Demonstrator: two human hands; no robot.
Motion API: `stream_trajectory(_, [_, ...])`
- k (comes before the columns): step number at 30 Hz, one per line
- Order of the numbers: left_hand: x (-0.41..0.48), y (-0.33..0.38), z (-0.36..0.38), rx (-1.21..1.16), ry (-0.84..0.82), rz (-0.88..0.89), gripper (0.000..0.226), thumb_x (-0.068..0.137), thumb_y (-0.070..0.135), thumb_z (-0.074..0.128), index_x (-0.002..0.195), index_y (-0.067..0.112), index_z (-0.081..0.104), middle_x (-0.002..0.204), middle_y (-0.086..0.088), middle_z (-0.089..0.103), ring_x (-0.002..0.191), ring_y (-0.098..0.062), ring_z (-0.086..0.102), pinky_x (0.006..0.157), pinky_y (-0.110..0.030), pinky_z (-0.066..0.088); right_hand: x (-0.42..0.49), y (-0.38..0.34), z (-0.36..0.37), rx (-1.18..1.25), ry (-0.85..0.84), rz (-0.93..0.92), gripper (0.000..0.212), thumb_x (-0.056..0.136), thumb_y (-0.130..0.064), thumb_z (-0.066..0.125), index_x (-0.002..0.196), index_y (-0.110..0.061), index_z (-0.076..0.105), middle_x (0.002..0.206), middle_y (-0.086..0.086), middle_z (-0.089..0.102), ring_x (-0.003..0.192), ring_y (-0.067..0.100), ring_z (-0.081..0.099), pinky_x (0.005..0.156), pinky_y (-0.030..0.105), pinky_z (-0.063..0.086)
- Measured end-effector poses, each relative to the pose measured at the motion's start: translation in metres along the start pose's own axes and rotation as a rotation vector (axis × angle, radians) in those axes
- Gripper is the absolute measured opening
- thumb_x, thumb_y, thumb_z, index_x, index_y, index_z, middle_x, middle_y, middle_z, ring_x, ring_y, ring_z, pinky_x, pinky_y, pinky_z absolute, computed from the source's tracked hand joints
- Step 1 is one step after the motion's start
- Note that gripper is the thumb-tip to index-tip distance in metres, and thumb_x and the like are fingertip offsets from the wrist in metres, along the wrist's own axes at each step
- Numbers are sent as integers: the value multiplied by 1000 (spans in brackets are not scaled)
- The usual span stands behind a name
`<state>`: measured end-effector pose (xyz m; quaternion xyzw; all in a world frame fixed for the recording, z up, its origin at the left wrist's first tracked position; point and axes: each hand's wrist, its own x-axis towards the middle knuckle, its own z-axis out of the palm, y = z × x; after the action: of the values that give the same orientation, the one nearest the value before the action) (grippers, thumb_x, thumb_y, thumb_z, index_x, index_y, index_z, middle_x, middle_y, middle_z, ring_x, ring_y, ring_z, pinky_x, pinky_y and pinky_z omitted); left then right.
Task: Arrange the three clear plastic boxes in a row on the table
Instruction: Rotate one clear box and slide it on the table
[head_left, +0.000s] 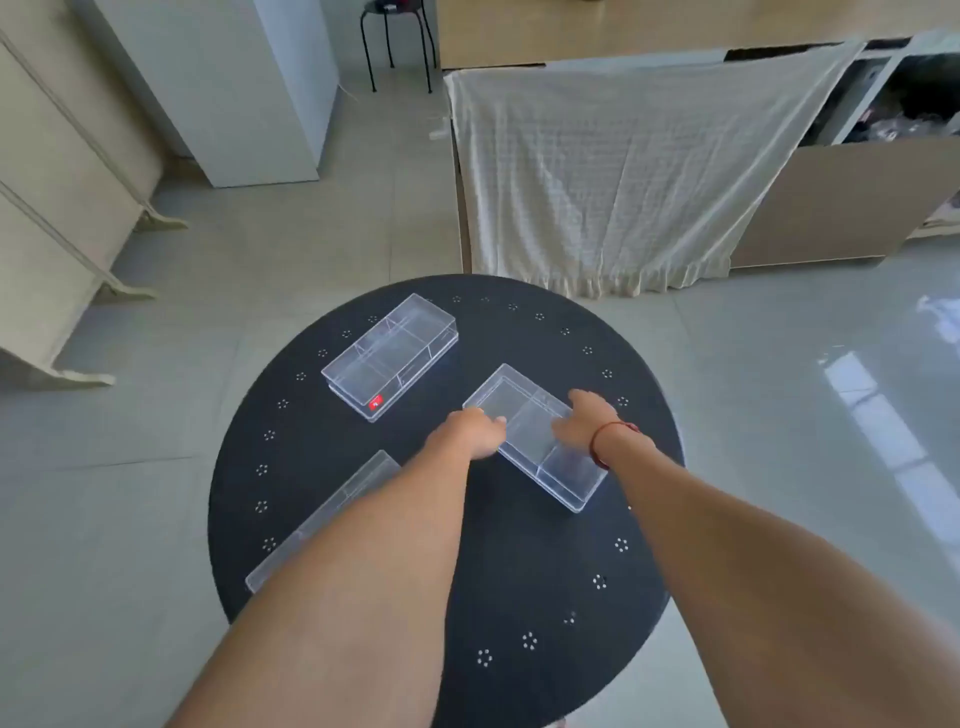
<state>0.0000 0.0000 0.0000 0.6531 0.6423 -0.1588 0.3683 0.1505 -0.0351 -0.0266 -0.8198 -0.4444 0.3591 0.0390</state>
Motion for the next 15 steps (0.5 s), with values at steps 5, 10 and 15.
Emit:
stream_trajectory(5, [12,-6,46,-28,-126,-56,67,99,53,15,154,15,23,161,-16,17,148,-32,20,117,-45,19,-8,31,18,-15,-28,125,46,90,-17,43,136,-10,43,139,16,49,130,37,44,110,48,38])
stream_trajectory(10, [14,-2,62,-148,-118,-76,69,96,60,15,156,29,5,164,-15,-6,152,-32,0,118,-52,8,-10,43,25,104,-121,98,28,89,-15,47,110,-10,64,112,14,66,97,33,62,85,34,51])
stream_trajectory(15, [14,6,50,-348,-74,70,67,94,52,34,152,44,3,162,-2,20,146,-30,27,119,-51,21,-10,37,29,158,-264,91,18,94,-15,55,78,-7,59,91,13,68,81,27,65,90,39,56])
